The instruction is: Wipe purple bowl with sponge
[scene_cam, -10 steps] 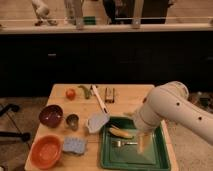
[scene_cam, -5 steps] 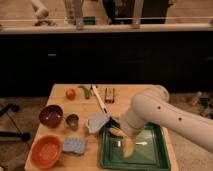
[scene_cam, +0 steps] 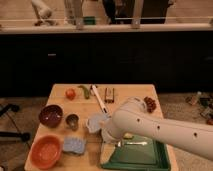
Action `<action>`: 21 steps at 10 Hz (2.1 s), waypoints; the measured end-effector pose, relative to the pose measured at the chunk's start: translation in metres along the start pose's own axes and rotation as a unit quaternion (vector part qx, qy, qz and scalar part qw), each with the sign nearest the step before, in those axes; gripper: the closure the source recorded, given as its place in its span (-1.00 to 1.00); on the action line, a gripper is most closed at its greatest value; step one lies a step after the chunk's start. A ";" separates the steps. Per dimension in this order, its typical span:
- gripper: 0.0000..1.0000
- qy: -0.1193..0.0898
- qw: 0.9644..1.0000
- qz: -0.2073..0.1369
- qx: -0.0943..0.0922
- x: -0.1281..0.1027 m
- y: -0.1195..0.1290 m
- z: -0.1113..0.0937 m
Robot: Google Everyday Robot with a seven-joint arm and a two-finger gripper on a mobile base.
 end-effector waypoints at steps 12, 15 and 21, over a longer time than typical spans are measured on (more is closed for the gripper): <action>-0.88 -0.027 1.000 0.014 -0.002 -0.025 0.012 0.028; -0.88 -0.029 0.999 0.013 -0.003 -0.033 0.015 0.035; -0.88 -0.029 0.999 0.002 -0.021 -0.060 0.016 0.072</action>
